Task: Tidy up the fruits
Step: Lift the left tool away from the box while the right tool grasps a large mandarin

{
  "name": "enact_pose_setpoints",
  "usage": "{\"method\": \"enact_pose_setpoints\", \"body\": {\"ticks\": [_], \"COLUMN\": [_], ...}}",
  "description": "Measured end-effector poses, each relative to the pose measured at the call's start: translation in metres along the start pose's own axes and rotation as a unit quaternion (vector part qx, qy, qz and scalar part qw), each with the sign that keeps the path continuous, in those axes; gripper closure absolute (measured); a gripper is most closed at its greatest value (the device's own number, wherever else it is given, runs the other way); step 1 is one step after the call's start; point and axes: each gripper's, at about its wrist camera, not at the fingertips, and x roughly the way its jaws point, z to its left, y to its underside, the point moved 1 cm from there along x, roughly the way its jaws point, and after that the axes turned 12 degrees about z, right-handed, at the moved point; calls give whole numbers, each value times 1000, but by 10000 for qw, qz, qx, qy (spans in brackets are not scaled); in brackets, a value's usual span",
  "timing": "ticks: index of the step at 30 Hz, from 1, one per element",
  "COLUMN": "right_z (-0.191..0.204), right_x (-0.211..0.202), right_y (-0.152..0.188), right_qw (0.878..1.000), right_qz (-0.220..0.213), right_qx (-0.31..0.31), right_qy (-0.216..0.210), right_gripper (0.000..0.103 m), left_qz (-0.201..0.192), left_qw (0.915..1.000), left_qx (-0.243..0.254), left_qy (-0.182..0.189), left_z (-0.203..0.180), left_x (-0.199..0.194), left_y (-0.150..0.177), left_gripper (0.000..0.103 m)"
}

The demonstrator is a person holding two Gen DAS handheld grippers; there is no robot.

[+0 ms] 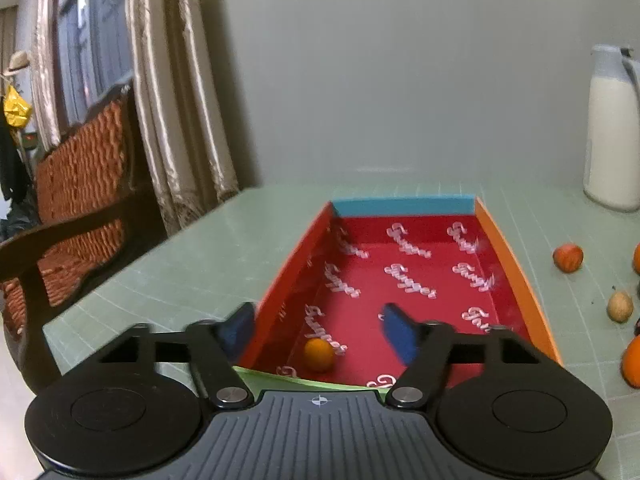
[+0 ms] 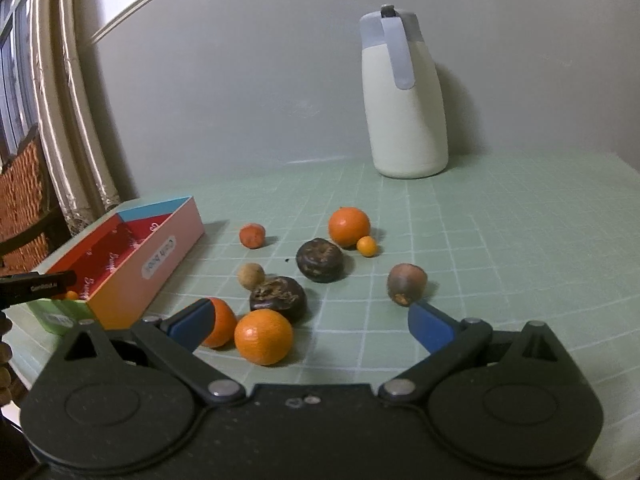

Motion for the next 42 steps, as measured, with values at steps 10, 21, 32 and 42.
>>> {"method": "enact_pose_setpoints", "body": {"ticks": [10, 21, 32, 42], "right_z": [3, 5, 15, 20], "right_x": [10, 16, 17, 23], "right_y": [0, -3, -11, -3], "right_qw": [9999, 9978, 9997, 9993], "right_qz": [115, 74, 198, 343], "right_qx": [68, 472, 96, -15], "right_qy": [-18, -467, -51, -134], "right_gripper": [0, 1, 0, 1], "left_qz": [-128, -147, -152, -145], "left_qw": [9994, 9992, 9992, 9991], "left_qx": [-297, -362, -369, -394], "left_qy": [99, -22, -59, -77], "left_z": [20, 41, 44, 44], "left_x": [-21, -25, -23, -23], "left_y": [12, 25, 28, 29], "left_gripper": [15, 12, 12, 11]}}
